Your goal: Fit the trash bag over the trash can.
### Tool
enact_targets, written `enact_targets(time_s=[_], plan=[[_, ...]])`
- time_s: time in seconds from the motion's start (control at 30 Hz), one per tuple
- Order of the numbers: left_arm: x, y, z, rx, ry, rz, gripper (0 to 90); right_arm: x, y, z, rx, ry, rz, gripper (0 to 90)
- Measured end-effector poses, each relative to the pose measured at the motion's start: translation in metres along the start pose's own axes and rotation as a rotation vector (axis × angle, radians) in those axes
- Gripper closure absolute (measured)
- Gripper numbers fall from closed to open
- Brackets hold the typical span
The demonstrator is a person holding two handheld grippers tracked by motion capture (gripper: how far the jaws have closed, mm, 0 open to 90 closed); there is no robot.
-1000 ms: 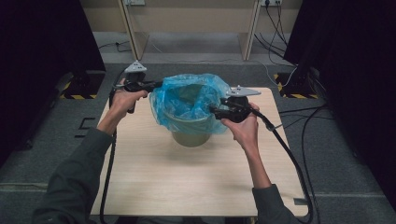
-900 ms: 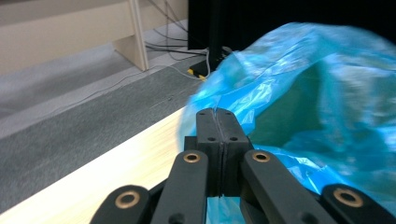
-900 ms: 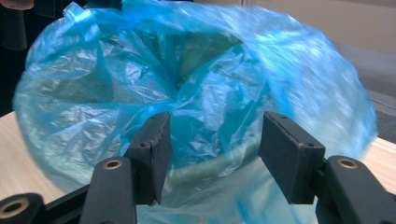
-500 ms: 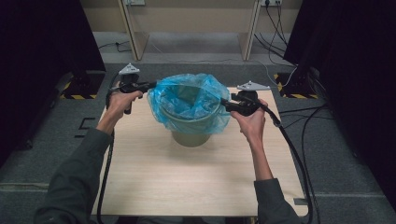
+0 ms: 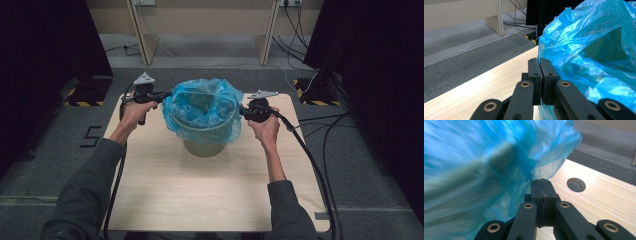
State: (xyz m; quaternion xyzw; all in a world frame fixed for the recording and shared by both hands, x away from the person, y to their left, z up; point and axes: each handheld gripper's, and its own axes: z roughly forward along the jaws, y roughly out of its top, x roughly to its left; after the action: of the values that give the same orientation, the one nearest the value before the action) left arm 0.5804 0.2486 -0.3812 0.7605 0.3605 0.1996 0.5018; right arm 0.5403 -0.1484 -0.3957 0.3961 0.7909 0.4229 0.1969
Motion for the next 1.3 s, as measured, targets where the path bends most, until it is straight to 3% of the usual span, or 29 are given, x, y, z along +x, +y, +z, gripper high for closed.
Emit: enact_targets(time_s=[0.1,0.2,0.23,0.27,0.3,0.33,0.4,0.43,0.5,0.53,0.57,0.6,0.67,0.7,0.73,0.83,0.87,0.93,1.0,1.17,1.3], plan=[[-0.004,-0.005,0.003,0.023,-0.004,0.025,86.8,-0.003,-0.004,0.003,0.013,-0.013,0.006,90.0],[-0.004,-0.014,0.001,0.024,-0.012,0.033,86.4,0.000,-0.002,-0.011,-0.007,-0.064,0.017,76.3],[-0.004,-0.014,0.001,0.024,-0.012,0.033,86.2,0.000,-0.002,-0.011,-0.007,-0.064,0.017,76.3],[-0.003,-0.021,-0.003,0.017,-0.021,0.016,86.0,0.005,0.002,-0.026,-0.029,-0.101,0.027,62.6],[-0.003,-0.024,-0.006,0.013,-0.027,0.009,85.3,0.009,0.005,-0.035,-0.042,-0.130,0.031,57.2],[-0.004,-0.025,-0.008,0.011,-0.033,0.004,83.5,0.015,0.008,-0.045,-0.063,-0.166,0.026,52.6],[-0.004,-0.026,-0.011,0.009,-0.031,0.004,78.8,0.021,0.012,-0.055,-0.084,-0.191,0.007,49.6],[-0.003,-0.025,-0.019,-0.009,-0.018,-0.021,62.5,0.031,0.019,-0.073,-0.126,-0.208,-0.008,46.5],[-0.002,-0.023,-0.024,-0.019,-0.008,-0.022,54.1,0.034,0.022,-0.081,-0.145,-0.209,-0.008,45.7],[-0.002,-0.021,-0.029,-0.028,0.002,-0.021,49.5,0.039,0.028,-0.093,-0.182,-0.202,-0.007,44.7],[-0.001,-0.019,-0.033,-0.032,0.006,-0.022,49.5,0.039,0.028,-0.093,-0.182,-0.202,-0.007,44.7],[-0.002,-0.014,-0.045,-0.050,0.013,-0.027,41.6,0.046,0.032,-0.098,-0.202,-0.169,-0.013,44.9],[-0.003,-0.010,-0.054,-0.065,0.009,-0.026,39.2,0.053,0.034,-0.096,-0.204,-0.114,-0.022,45.5],[-0.003,-0.010,-0.054,-0.065,0.009,-0.026,38.6,0.053,0.034,-0.096,-0.204,-0.114,-0.022,45.5],[-0.004,-0.008,-0.059,-0.080,0.007,-0.027,37.7,0.063,0.036,-0.088,-0.190,-0.048,-0.020,45.5],[-0.010,-0.002,-0.068,-0.107,0.000,-0.036,36.3,0.071,0.036,-0.081,-0.177,-0.023,-0.029,45.5],[-0.016,0.001,-0.070,-0.108,-0.012,-0.019,36.2,0.081,0.038,-0.072,-0.151,0.004,-0.048,45.4],[-0.022,0.003,-0.069,-0.104,-0.026,-0.008,35.8,0.089,0.038,-0.066,-0.130,0.019,-0.065,45.4],[-0.028,0.006,-0.067,-0.094,-0.032,-0.002,35.3,0.093,0.039,-0.060,-0.097,0.004,-0.081,46.1],[-0.033,0.009,-0.061,-0.080,-0.037,0.009,34.6,0.093,0.037,-0.054,-0.047,-0.024,-0.130,60.8],[-0.042,0.007,-0.058,-0.045,-0.023,0.060,32.5,0.083,0.038,-0.055,-0.046,-0.101,-0.158,65.2]])
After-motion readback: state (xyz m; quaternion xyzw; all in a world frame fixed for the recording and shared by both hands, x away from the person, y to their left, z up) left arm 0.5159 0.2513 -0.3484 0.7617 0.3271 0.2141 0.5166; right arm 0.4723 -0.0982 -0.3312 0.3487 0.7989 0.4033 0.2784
